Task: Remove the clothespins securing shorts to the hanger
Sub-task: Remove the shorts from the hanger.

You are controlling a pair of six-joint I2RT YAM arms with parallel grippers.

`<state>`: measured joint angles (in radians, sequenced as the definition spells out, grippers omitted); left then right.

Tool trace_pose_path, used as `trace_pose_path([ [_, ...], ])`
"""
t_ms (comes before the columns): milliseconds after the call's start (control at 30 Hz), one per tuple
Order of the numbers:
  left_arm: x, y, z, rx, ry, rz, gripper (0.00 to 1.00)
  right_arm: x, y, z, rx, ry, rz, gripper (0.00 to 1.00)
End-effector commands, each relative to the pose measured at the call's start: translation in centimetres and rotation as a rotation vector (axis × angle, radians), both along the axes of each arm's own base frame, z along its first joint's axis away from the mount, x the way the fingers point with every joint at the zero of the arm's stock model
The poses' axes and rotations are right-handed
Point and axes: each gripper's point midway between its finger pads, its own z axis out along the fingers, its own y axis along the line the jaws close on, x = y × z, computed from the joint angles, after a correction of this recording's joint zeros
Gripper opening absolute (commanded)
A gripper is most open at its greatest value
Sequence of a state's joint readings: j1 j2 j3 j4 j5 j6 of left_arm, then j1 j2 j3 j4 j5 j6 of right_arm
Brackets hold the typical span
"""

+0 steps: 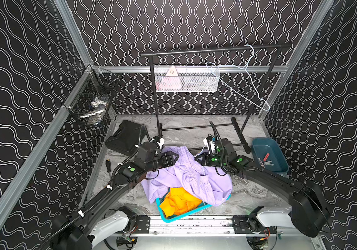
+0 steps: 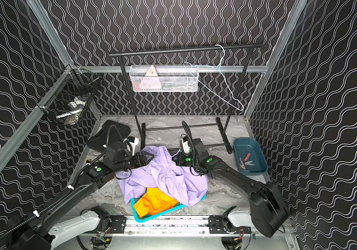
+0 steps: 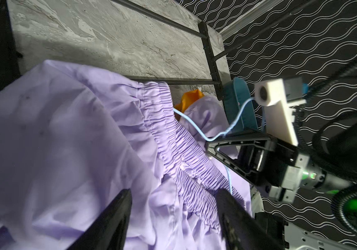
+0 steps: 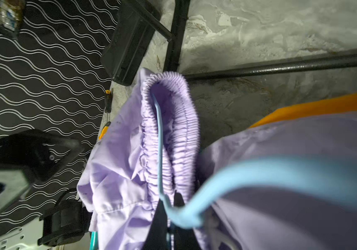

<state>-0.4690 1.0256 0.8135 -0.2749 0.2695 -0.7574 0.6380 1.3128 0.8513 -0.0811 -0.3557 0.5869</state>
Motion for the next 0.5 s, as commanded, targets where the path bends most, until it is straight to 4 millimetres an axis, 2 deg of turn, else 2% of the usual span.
trace_pose_path([
  [0, 1.1, 0.6, 1.1, 0.04, -0.047, 0.034, 0.68, -0.7, 0.3, 2.8, 0.019, -0.104, 0.043, 0.03],
  [200, 3.0, 1.7, 3.3, 0.113, -0.112, 0.093, 0.71, -3.9, 0.6, 7.0, 0.036, -0.27, 0.143, 0.02],
  [333, 3.9, 3.2, 5.1, 0.117, -0.152, 0.136, 0.73, -5.4, 0.3, 8.2, 0.029, -0.368, 0.172, 0.01],
  [467, 4.3, 5.8, 6.3, 0.096, -0.165, 0.196, 0.75, -6.1, -0.2, 9.4, 0.05, -0.443, 0.16, 0.01],
])
